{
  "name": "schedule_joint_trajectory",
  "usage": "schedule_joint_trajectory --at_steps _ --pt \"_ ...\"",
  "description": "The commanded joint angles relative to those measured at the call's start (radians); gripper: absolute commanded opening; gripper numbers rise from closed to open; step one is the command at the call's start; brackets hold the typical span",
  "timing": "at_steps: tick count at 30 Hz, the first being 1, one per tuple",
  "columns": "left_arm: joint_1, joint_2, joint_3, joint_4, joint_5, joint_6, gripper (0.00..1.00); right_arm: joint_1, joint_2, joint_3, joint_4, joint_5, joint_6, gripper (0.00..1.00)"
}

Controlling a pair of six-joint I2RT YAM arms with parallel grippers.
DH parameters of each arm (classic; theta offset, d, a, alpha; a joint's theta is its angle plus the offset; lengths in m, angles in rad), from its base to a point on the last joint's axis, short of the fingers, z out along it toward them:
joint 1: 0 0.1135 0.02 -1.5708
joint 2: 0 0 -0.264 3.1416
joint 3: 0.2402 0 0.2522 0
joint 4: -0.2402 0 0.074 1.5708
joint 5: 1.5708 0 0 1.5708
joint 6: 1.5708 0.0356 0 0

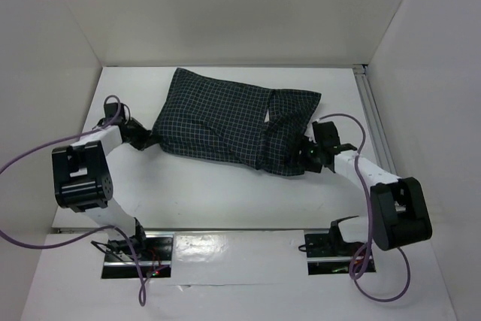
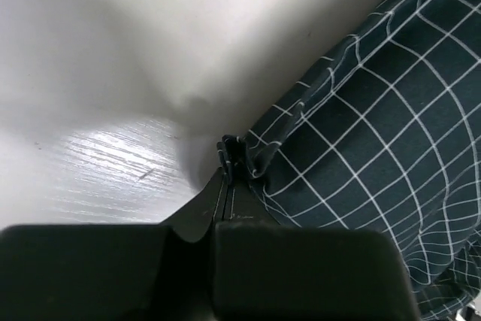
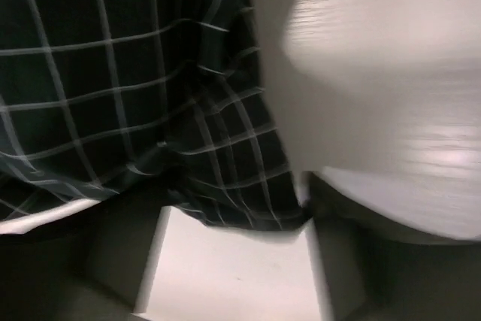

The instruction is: Put the pillow into the pillowcase

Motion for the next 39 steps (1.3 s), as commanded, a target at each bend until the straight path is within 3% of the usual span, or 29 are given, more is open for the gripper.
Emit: schedule_joint_trajectory --at_steps 1,2,3,4,8,15,22,31,35,39 --pt "0.0 -0.051 0.054 0.003 0.021 0.001 0.0 -0.006 0.029 -0.017 0.164 -0.132 -0.021 0.7" --pt "0.0 -0.067 0.054 0.003 0.021 0.01 0.0 -0.006 0.019 -0.017 0.179 -0.158 0.0 0.5" --pt "0.0 -0.108 0.066 -0.009 0.021 0.01 0.0 -0.006 0.002 -0.017 0.179 -0.158 0.016 0.05" --pt "0.0 -0.131 0.08 -0.029 0.006 0.01 0.0 -0.006 -0.021 0.005 0.169 -0.128 0.028 0.0" --pt "0.052 -0.234 0.14 -0.083 -0.005 0.041 0.0 -0.032 -0.197 0.097 0.001 0.033 0.048 0.0" --pt "0.212 -0.334 0.25 -0.141 0.116 0.062 0.0 -0.123 -0.276 0.285 -0.199 0.205 0.025 0.0" --pt "0.353 -0.348 0.319 -0.17 0.283 0.032 0.0 -0.166 -0.285 0.429 -0.279 0.3 0.016 0.0" --pt "0.506 -0.449 0.485 -0.236 0.387 -0.074 0.0 -0.166 -0.467 0.696 -0.416 0.506 0.007 0.0" --pt "0.496 -0.447 0.578 -0.131 0.489 -0.168 0.0 -0.166 -0.45 0.795 -0.393 0.433 -0.003 0.0" --pt "0.425 -0.351 0.686 -0.176 0.49 -0.121 0.0 -0.156 -0.336 0.854 -0.347 0.393 -0.026 0.0"
